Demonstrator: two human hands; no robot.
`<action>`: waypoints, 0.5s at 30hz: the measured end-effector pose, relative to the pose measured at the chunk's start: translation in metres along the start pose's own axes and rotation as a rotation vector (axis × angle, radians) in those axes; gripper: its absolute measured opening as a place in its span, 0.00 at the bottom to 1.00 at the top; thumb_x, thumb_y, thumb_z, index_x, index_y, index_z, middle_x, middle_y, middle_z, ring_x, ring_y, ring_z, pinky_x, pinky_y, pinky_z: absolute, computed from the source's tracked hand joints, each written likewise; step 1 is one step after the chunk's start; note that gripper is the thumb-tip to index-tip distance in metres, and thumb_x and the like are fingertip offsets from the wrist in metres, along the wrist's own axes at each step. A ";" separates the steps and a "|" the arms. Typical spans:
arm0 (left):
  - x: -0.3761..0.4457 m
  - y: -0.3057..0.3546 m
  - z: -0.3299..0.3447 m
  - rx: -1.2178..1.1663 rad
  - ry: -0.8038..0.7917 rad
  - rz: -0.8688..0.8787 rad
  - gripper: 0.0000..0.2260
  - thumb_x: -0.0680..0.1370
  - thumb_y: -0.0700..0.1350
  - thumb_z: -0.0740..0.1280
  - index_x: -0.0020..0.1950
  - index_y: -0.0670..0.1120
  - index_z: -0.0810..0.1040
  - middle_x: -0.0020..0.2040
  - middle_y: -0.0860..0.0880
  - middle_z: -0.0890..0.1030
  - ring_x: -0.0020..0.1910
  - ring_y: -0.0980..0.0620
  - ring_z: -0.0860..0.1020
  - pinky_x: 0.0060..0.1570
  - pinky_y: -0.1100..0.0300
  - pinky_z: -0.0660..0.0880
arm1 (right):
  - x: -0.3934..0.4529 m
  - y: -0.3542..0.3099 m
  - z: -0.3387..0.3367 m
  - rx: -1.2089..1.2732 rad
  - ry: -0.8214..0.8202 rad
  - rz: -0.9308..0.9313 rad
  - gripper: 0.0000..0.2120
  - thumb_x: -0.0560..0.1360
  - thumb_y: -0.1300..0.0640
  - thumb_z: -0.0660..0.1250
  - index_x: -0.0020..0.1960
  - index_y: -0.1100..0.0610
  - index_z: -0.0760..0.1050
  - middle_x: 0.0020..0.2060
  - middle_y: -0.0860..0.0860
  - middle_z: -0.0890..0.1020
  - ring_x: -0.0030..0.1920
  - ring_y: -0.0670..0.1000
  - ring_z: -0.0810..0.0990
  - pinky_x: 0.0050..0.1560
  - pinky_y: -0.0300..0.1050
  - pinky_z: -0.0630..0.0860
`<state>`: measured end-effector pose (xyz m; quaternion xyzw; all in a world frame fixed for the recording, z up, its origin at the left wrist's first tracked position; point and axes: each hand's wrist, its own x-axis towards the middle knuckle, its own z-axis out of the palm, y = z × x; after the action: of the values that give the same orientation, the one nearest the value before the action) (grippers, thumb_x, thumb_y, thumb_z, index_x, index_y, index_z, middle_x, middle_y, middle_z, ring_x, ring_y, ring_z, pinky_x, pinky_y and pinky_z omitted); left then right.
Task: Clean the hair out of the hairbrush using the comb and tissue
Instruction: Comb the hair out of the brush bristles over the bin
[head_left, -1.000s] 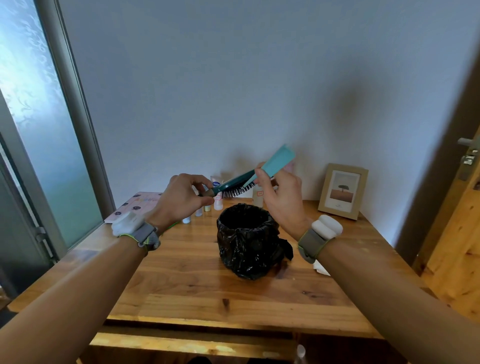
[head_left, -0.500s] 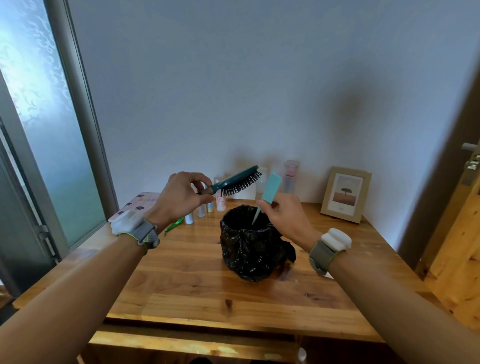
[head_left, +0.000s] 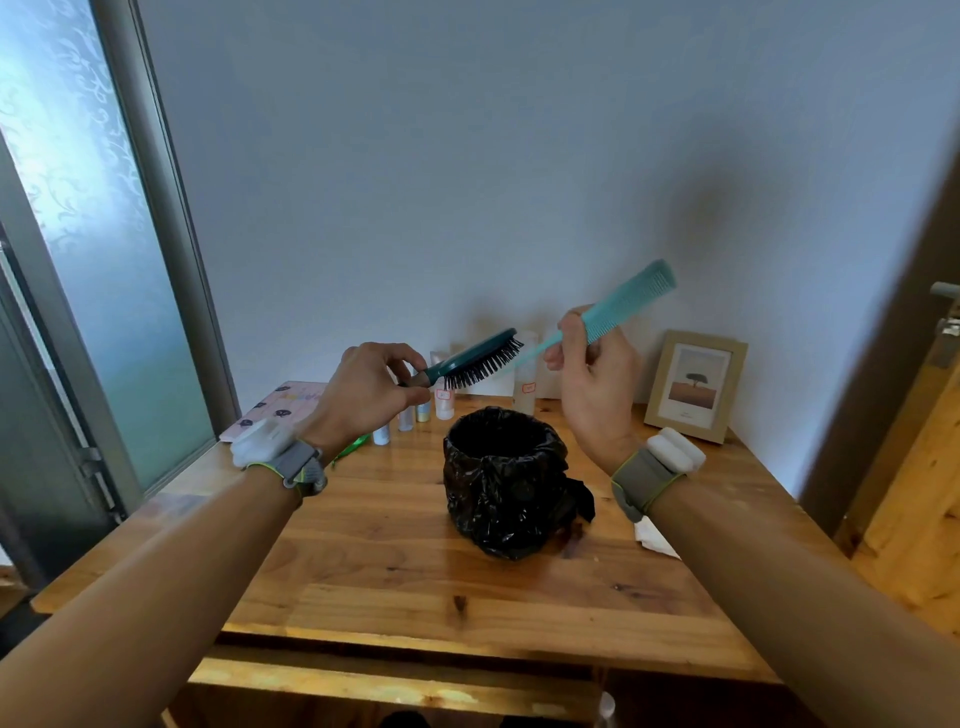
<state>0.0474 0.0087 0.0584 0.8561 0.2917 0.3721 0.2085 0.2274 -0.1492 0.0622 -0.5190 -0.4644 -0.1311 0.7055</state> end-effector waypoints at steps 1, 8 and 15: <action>0.000 0.001 0.001 -0.012 -0.009 -0.004 0.09 0.67 0.44 0.78 0.42 0.55 0.83 0.36 0.54 0.83 0.30 0.59 0.77 0.38 0.59 0.75 | 0.000 -0.001 0.003 0.019 -0.024 -0.009 0.06 0.80 0.49 0.59 0.46 0.43 0.73 0.31 0.44 0.79 0.35 0.44 0.80 0.42 0.43 0.81; 0.000 0.008 0.004 -0.081 -0.018 -0.012 0.09 0.67 0.43 0.78 0.43 0.53 0.83 0.37 0.51 0.84 0.26 0.58 0.77 0.40 0.55 0.79 | -0.011 0.015 0.015 -0.183 -0.275 -0.127 0.16 0.79 0.48 0.62 0.47 0.58 0.83 0.43 0.46 0.85 0.46 0.37 0.80 0.47 0.46 0.80; -0.001 0.007 0.004 -0.108 -0.023 -0.011 0.10 0.66 0.43 0.79 0.43 0.54 0.83 0.37 0.51 0.84 0.23 0.59 0.76 0.35 0.60 0.77 | -0.012 0.025 0.011 -0.380 -0.525 -0.101 0.12 0.79 0.52 0.67 0.55 0.58 0.84 0.46 0.54 0.87 0.44 0.50 0.84 0.48 0.50 0.80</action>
<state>0.0527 0.0028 0.0592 0.8462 0.2734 0.3764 0.2599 0.2318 -0.1329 0.0379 -0.6339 -0.6227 -0.1118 0.4448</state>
